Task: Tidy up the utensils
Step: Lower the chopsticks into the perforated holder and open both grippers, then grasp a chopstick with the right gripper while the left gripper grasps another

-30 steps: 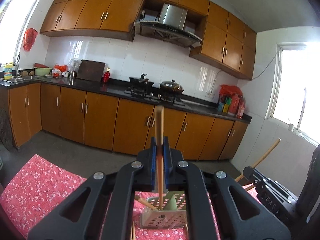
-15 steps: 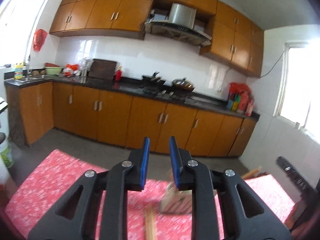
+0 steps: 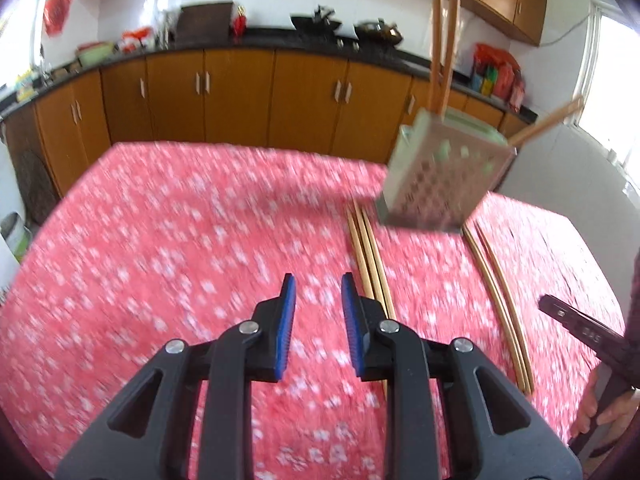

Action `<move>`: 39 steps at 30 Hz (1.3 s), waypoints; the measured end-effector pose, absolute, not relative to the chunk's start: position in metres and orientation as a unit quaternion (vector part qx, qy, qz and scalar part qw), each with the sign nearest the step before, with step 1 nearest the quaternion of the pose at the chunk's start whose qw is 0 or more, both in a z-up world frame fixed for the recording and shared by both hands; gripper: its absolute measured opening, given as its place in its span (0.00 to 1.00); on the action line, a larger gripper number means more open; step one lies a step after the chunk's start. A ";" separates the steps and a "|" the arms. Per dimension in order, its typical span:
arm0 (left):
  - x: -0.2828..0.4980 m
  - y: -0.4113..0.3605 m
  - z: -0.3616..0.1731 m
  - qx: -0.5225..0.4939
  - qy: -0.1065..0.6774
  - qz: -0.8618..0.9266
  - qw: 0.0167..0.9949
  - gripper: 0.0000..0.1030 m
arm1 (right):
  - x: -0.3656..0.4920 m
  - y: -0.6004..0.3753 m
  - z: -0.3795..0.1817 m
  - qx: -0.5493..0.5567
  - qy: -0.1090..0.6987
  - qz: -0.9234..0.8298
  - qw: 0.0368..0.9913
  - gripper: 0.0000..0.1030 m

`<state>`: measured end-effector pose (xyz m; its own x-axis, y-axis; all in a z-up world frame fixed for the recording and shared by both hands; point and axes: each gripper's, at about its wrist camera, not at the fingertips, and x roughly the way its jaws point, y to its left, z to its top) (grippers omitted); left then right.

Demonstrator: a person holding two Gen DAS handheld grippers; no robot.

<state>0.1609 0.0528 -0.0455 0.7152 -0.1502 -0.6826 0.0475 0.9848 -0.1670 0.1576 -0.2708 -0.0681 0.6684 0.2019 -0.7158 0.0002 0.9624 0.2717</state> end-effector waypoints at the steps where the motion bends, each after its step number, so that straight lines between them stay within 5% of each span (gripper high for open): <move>1: 0.160 0.052 -0.050 -0.072 0.380 -0.059 0.920 0.24 | 0.160 -0.266 -0.073 0.119 0.410 0.057 0.902 0.20; 6: 0.162 0.042 -0.063 -0.078 0.400 -0.075 0.910 0.24 | 0.162 -0.256 -0.091 0.098 0.437 0.045 0.893 0.19; 9: 0.164 0.031 -0.066 -0.073 0.408 -0.086 0.906 0.24 | 0.162 -0.264 -0.095 0.090 0.438 0.034 0.894 0.07; 39: 0.184 0.020 -0.093 -0.006 0.437 -0.029 0.899 0.08 | 0.162 -0.280 -0.096 0.072 0.434 0.014 0.898 0.07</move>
